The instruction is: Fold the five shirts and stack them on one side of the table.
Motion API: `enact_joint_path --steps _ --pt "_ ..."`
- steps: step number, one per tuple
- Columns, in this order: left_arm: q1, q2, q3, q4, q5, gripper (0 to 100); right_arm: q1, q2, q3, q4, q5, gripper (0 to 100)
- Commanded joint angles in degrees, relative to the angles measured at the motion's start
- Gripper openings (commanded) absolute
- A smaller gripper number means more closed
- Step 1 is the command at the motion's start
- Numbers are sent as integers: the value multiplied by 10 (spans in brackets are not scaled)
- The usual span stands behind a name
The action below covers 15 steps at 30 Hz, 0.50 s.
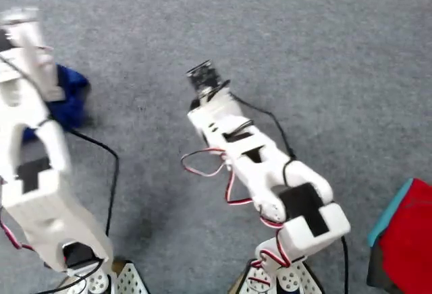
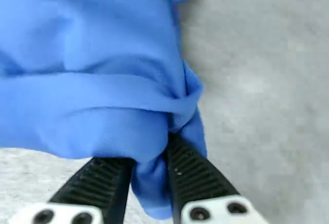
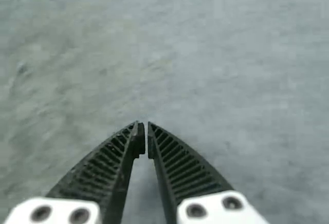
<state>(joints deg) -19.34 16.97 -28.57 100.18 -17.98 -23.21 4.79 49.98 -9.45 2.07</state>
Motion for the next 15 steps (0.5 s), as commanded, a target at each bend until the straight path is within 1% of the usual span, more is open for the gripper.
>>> enact_joint_path --steps 1,6,10,12,14,15 --pt "91 -97 75 -3 15 20 38 -61 -8 21 -7 23" --pt "210 -153 157 -3 49 20 63 -91 -7 58 -7 23" --pt "300 -196 204 6 47 26 84 -96 -7 59 -7 23" --pt "314 -226 224 6 50 81 85 -97 -7 59 -7 23" --pt "315 -261 233 6 55 168 85 -97 -7 59 -7 23" --pt "308 -281 232 6 68 216 85 -96 -7 59 -7 23"
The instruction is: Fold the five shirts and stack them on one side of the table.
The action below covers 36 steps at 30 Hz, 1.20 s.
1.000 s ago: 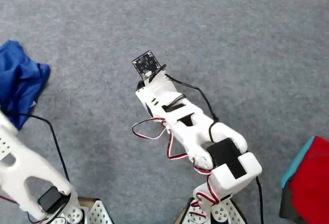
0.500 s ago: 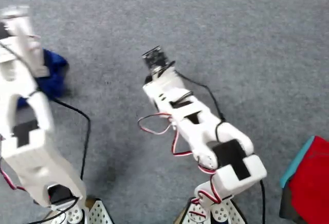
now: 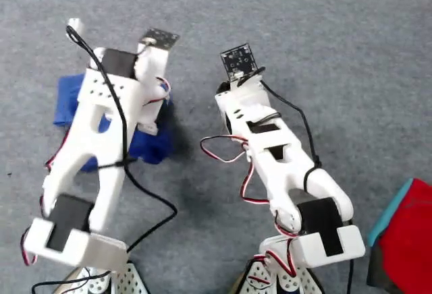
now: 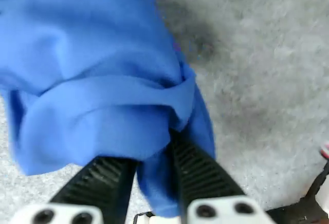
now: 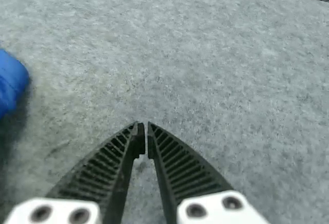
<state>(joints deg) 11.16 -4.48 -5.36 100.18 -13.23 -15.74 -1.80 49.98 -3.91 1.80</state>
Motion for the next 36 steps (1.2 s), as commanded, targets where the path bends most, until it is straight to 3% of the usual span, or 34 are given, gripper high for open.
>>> enact_joint_path --steps 1,4,6,15,19,23,28,32,36 --pt "-14 -88 -2 6 41 267 9 -29 -7 4 -4 23" --pt "-69 -153 -13 5 89 409 8 -29 -7 4 -4 23" --pt "-130 -191 -25 5 92 449 7 -29 -7 4 -4 23" --pt "-437 -223 15 2 91 378 7 -27 -7 4 -11 23" --pt "-563 -223 98 -70 91 329 9 -13 -18 8 -67 27" --pt "-667 -228 218 -195 91 268 -26 12 -135 189 -56 27" --pt "-768 -228 317 -302 62 257 -95 88 -407 471 -48 69" --pt "-797 -228 362 -335 27 257 -152 197 -648 623 10 162" --pt "-798 -228 404 -353 -1 254 -197 355 -862 683 24 171"
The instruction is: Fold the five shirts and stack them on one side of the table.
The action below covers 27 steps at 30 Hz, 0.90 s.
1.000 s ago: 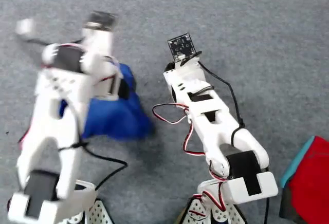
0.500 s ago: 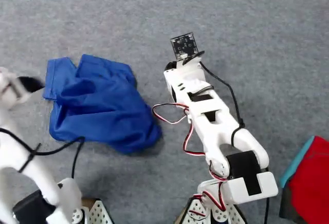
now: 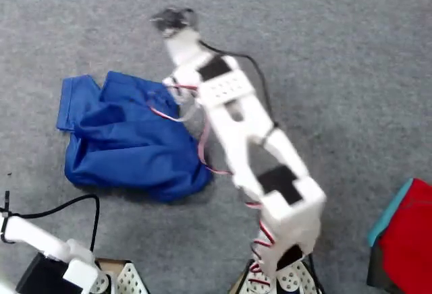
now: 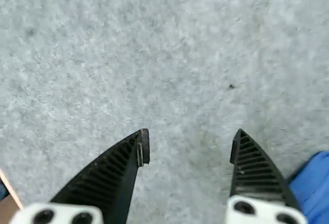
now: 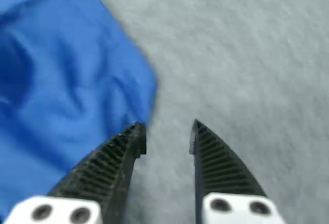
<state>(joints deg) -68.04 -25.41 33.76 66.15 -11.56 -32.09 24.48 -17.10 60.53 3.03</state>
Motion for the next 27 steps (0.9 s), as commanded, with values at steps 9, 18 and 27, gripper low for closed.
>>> enact_joint_path --steps 9,18,27 --pt "-7 -19 62 -12 -57 254 -109 435 -613 149 7 172" --pt "-2 -19 64 -12 -62 254 -118 560 -773 268 -25 153" --pt "-2 -19 64 -12 -62 254 -64 498 -785 278 -25 3"
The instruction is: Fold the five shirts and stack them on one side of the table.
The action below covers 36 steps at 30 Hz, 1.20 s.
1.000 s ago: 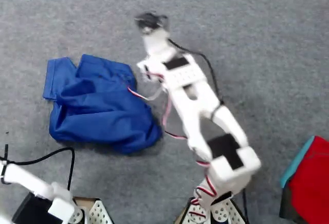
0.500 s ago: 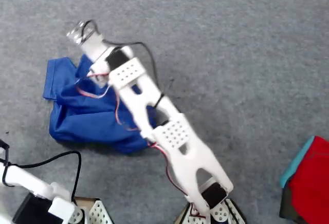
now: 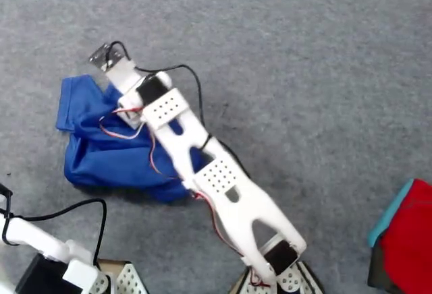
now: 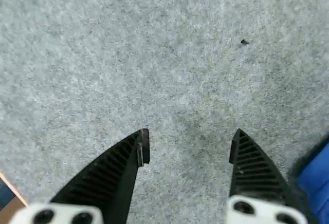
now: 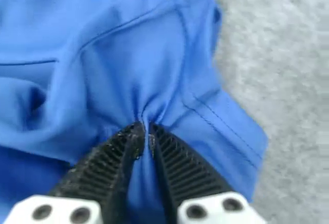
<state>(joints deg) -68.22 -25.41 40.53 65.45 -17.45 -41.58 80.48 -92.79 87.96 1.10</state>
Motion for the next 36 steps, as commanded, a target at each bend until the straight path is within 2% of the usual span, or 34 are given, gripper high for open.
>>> enact_joint_path --steps 1,9,20,28,34,36 --pt "-1 -19 -4 -5 -3 254 40 -77 -28 5 -5 5" --pt "-1 -19 -4 -5 -3 254 133 -195 -28 77 -5 5" --pt "2 -19 -4 -5 -3 254 340 -249 -24 134 -2 5" --pt "69 -19 -9 -1 0 254 453 -187 -27 142 -2 5" --pt "158 -19 -7 -1 3 253 525 -160 -24 143 1 5" --pt "196 -19 -5 -1 3 253 544 -155 -24 143 23 5"
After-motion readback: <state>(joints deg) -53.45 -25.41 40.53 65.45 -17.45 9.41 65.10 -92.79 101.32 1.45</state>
